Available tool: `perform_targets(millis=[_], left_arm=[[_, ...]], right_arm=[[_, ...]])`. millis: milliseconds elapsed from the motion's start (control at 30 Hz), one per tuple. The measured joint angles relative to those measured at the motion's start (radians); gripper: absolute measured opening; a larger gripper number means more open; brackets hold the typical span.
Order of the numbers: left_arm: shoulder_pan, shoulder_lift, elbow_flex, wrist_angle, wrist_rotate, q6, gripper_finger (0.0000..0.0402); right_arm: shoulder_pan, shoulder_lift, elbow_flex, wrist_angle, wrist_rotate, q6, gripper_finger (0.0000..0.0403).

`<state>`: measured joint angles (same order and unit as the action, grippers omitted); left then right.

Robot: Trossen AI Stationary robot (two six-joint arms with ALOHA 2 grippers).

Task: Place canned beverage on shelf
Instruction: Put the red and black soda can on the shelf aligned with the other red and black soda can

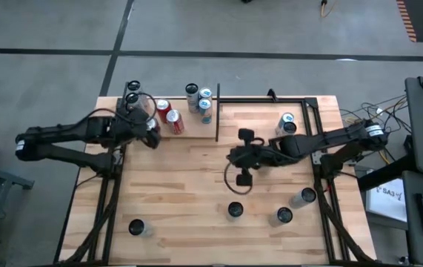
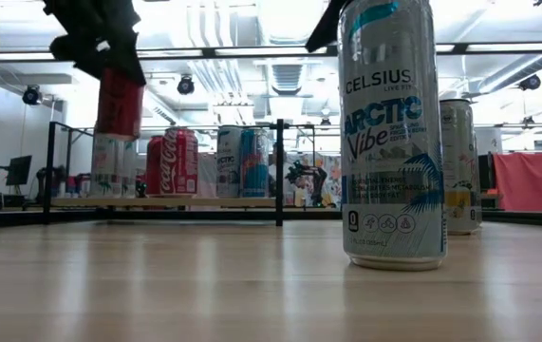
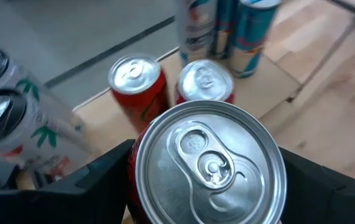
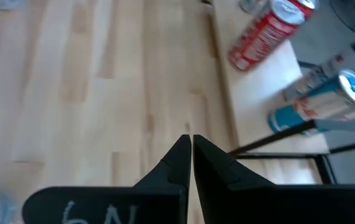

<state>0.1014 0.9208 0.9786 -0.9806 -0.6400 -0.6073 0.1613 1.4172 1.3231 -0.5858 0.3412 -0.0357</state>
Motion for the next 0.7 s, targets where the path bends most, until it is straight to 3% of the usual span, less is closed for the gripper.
perform_targets(millis=[133,333,700], left_arm=[[0.009,0.001,-0.058,0.026,-0.022,-0.09,0.0289],[0.026,0.005,-0.144,0.162,-0.026,-0.074,0.0289],[0.12,0.032,-0.24,0.242,-0.029,-0.066,0.0289]], right_arm=[[-0.049,0.001,0.0,0.006,0.001,0.003,0.0009],[-0.069,0.001,0.0,0.056,0.0,-0.016,0.0009],[-0.068,0.001,0.0,0.093,0.0,-0.017,0.0009]])
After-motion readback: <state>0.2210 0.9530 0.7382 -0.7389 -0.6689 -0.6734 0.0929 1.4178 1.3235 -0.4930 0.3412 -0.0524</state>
